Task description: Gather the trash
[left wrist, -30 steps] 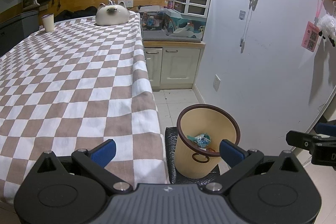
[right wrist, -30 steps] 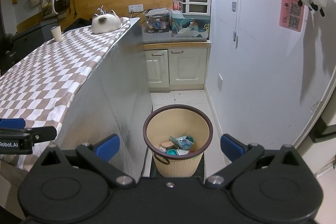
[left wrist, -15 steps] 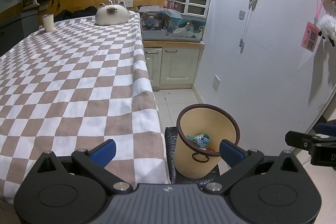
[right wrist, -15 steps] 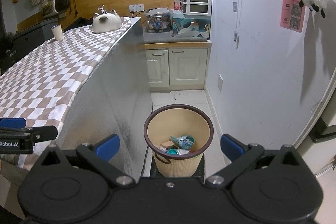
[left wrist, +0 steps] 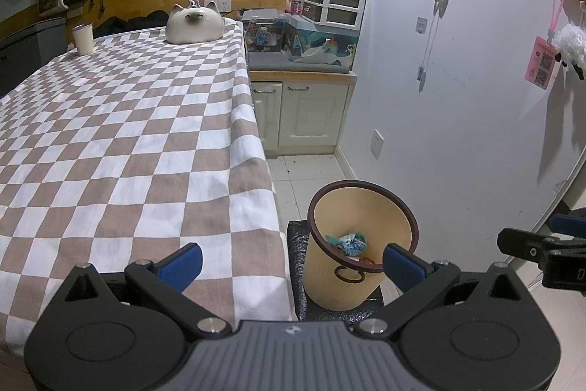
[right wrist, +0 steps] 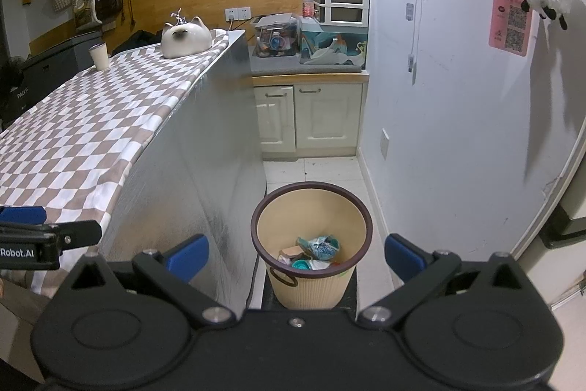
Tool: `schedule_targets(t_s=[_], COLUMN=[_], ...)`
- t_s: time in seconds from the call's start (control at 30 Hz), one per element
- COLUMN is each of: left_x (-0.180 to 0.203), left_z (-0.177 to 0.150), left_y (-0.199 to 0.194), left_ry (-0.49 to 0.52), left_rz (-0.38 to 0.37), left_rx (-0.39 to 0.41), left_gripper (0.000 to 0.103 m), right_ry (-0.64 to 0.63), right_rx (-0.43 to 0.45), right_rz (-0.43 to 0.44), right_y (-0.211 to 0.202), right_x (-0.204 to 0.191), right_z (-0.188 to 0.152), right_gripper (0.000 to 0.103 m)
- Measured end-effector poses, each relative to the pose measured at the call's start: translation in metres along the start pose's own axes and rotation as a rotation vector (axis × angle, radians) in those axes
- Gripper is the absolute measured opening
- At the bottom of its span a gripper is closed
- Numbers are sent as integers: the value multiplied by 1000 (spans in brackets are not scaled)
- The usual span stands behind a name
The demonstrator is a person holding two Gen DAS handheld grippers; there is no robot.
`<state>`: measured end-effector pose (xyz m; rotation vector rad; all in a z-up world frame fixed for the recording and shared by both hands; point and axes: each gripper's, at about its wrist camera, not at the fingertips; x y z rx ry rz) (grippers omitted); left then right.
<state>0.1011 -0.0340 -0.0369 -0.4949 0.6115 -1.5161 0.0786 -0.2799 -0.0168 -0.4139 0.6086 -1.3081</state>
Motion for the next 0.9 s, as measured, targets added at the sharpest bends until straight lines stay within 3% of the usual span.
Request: schedule_targets(t_s=[0.9], left_x=[0], left_z=[-1], left_y=[-1], left_ry=[-5], left_rz=[2], left_rx=[3], left_gripper=[103], right_ry=[-1], right_rx=[0], right_rz=[0], right_y=[1], right_x=[0], right_z=[1], right_gripper=[103])
Point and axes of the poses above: each gripper's, at about its wrist camera, not at the fingertips, and y roughly the way its jaws point, x to its right, z to its top, and after that the axes turned 13 degrees about z, right-handed
